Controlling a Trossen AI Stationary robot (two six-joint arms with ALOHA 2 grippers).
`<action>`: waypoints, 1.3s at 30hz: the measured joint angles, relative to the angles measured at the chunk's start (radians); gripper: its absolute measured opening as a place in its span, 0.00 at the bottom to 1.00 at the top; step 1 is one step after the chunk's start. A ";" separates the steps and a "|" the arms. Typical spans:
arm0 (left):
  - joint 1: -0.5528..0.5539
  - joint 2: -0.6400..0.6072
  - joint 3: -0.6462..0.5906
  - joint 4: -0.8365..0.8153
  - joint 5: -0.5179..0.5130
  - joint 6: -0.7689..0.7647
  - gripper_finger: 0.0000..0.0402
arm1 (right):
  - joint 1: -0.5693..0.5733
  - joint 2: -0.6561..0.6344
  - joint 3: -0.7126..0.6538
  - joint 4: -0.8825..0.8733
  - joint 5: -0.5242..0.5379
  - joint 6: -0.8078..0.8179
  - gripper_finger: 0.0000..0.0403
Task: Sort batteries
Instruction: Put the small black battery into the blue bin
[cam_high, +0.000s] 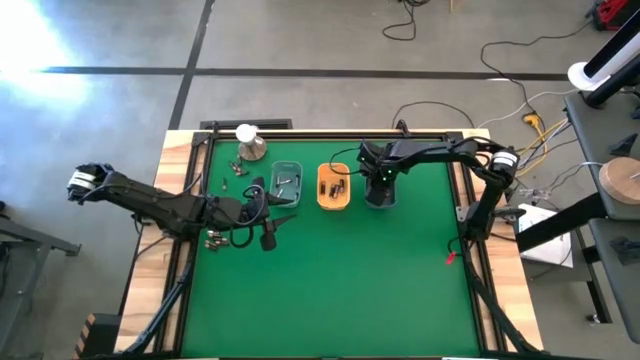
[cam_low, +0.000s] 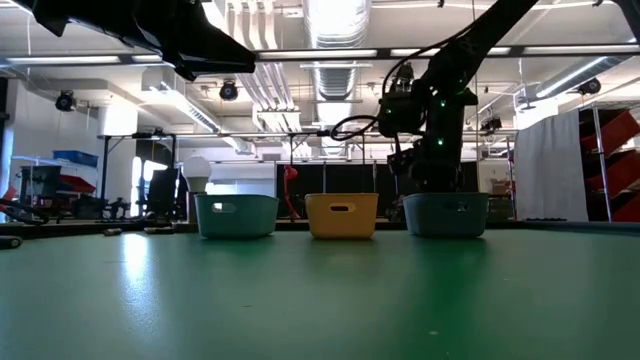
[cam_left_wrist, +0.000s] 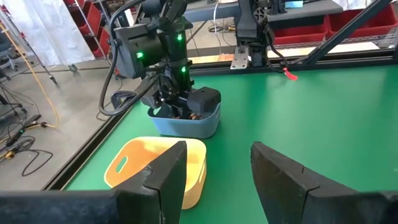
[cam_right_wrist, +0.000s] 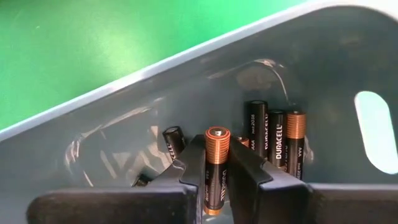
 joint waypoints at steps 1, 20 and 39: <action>0.000 0.000 0.000 0.000 0.000 0.000 0.39 | 0.000 0.000 0.000 0.000 0.000 0.001 0.10; 0.000 0.000 0.000 -0.006 -0.001 0.004 0.39 | 0.000 0.000 0.000 0.000 0.000 0.007 0.11; 0.000 0.000 0.000 -0.005 0.000 0.004 0.39 | 0.001 0.000 -0.001 -0.001 0.000 0.035 0.19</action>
